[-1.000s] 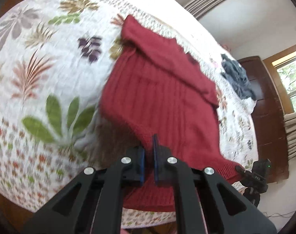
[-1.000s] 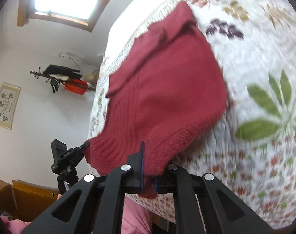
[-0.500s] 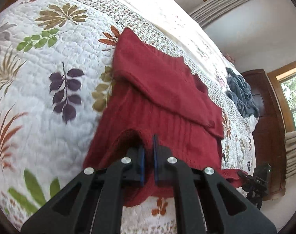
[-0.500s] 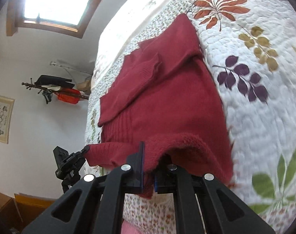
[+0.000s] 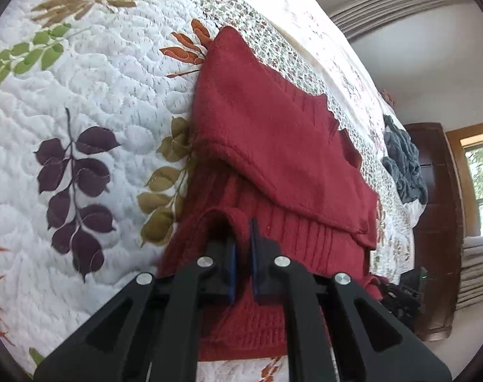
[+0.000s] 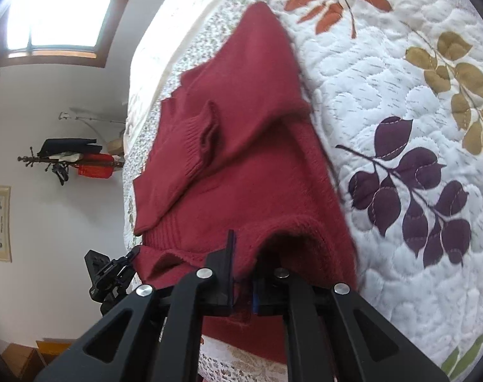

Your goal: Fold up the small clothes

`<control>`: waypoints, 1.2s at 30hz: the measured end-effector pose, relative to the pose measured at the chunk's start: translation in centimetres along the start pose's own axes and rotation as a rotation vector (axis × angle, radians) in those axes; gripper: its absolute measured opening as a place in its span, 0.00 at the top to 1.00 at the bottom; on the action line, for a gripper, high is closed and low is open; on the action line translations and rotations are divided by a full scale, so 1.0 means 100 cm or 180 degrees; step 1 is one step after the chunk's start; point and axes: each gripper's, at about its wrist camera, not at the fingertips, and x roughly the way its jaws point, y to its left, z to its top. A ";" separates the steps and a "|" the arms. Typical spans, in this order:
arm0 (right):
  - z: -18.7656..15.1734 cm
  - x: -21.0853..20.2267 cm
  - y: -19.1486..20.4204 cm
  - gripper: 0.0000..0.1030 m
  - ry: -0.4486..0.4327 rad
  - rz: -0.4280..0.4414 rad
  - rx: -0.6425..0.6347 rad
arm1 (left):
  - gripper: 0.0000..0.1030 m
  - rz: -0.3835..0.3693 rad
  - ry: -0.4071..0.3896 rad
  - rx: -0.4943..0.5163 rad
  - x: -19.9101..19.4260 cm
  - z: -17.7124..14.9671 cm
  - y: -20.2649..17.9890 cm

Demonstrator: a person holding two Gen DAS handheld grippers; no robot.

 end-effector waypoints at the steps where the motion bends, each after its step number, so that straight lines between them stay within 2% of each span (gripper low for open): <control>1: 0.001 0.000 -0.002 0.89 0.0010 -0.0006 0.0011 | 0.92 -0.0049 0.0028 -0.0047 0.000 0.003 0.002; 4: 0.005 -0.001 -0.007 0.87 0.0046 -0.0022 0.0064 | 0.91 -0.0207 0.0061 -0.0082 -0.007 0.008 0.004; 8: 0.005 -0.010 -0.008 0.84 0.0062 -0.0022 0.0060 | 0.91 -0.0121 -0.0042 0.0057 -0.028 0.012 0.002; 12: 0.007 -0.030 -0.007 0.63 -0.0107 -0.0187 -0.0004 | 0.89 -0.0015 -0.0133 0.0247 -0.049 0.014 0.000; 15: 0.008 -0.044 -0.006 0.63 -0.0187 -0.0213 -0.0055 | 0.86 0.0137 -0.0150 0.0527 -0.053 0.010 -0.007; 20: 0.003 -0.054 0.006 0.62 -0.0226 -0.0337 -0.0266 | 0.80 0.0457 -0.0061 0.1109 -0.039 0.001 -0.026; 24: -0.001 -0.051 0.010 0.57 -0.0181 -0.0422 -0.0406 | 0.77 0.0633 0.0088 0.1529 -0.018 -0.005 -0.038; 27: -0.004 -0.048 0.012 0.56 -0.0152 -0.0515 -0.0532 | 0.71 0.0706 0.0124 0.1646 -0.006 -0.002 -0.043; 30: -0.005 -0.043 0.016 0.54 -0.0139 -0.0550 -0.0598 | 0.70 0.0706 0.0162 0.1661 0.006 0.006 -0.046; 34: -0.005 -0.039 0.019 0.53 -0.0123 -0.0600 -0.0695 | 0.64 0.0836 0.0242 0.1812 0.026 0.012 -0.055; 36: -0.005 -0.036 0.020 0.53 -0.0104 -0.0637 -0.0754 | 0.64 0.0900 0.0276 0.1836 0.035 0.013 -0.057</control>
